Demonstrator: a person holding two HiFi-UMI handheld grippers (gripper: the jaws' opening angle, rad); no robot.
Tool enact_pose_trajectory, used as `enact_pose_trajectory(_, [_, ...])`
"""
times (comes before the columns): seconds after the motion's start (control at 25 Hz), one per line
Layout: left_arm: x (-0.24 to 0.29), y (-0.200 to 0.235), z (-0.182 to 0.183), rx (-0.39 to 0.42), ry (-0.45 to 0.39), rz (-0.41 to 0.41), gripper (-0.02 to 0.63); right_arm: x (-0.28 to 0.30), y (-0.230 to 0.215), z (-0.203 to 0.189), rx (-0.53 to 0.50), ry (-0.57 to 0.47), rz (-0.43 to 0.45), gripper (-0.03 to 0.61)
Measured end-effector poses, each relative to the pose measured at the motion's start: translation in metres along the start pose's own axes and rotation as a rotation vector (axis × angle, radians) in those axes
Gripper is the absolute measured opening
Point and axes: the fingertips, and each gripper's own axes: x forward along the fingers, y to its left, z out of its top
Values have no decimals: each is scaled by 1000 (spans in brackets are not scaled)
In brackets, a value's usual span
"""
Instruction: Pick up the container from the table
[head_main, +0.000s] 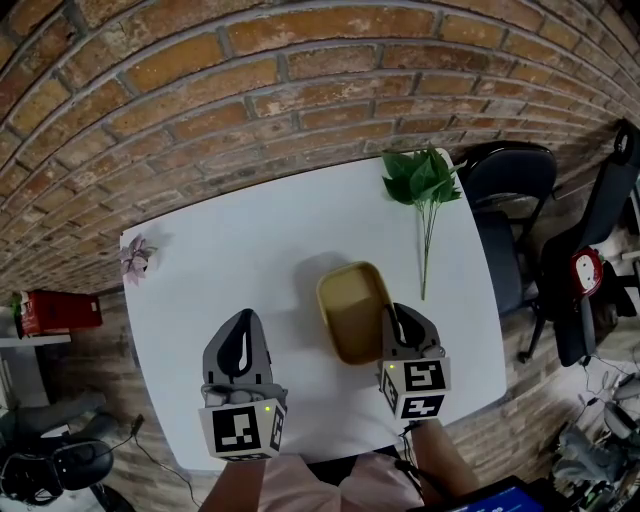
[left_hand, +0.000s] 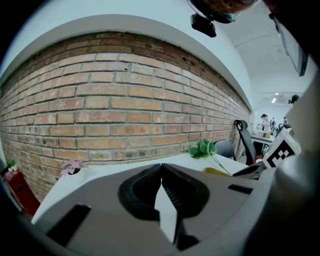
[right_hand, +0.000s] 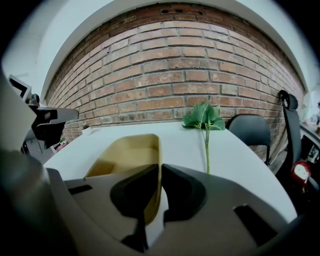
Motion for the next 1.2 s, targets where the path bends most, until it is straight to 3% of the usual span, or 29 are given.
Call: enact_pose_trajectory(1.2, [-28,-8,38,15,-94,12,11,-35,6,49,-37,-140,-3,23])
